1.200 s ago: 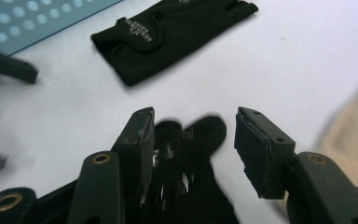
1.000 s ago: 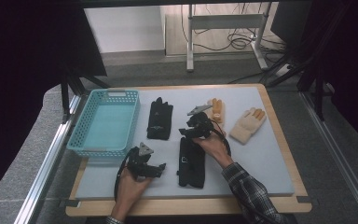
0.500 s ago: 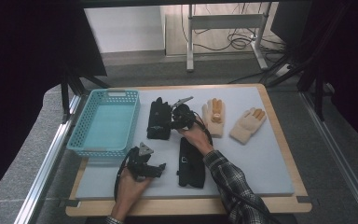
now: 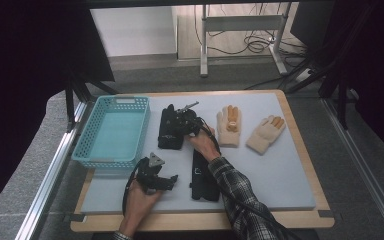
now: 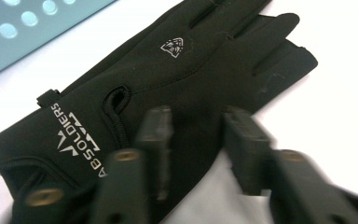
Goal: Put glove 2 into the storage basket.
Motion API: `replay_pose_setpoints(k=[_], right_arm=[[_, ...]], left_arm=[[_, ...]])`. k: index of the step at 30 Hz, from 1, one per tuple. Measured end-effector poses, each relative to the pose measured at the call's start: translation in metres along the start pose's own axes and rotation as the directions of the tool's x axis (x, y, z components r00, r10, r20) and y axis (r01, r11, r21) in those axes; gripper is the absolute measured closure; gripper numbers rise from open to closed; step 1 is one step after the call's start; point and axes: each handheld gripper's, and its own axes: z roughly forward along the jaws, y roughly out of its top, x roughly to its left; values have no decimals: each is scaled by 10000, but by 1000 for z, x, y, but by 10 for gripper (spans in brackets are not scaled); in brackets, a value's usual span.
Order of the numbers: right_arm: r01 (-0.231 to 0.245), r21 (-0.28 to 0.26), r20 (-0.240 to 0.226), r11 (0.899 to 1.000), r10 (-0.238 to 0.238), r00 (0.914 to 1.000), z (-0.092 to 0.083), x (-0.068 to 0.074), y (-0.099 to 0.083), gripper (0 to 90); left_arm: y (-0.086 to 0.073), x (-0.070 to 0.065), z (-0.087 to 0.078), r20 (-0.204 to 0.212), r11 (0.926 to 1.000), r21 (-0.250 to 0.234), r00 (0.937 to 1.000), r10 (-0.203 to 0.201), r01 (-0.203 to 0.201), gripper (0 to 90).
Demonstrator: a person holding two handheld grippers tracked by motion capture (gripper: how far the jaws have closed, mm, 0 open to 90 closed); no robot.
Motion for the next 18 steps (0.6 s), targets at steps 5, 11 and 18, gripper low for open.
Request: replay_pose_setpoints(k=[5, 11, 18], right_arm=[[-86, 67, -261, 9999, 88, 9996, -1, 3, 1, 838], [-282, -98, -636, 9996, 275, 9976, -18, 0, 4, 846], [-302, -618, -925, 9976, 244, 9954, -53, 2, 8, 846]], left_arm=[[0, 0, 0, 0, 10000, 2, 10000, -1, 1, 76], [0, 0, 0, 2, 10000, 4, 10000, -9, 9, 76], [0, 0, 0, -8, 10000, 15, 10000, 11, -10, 76]])
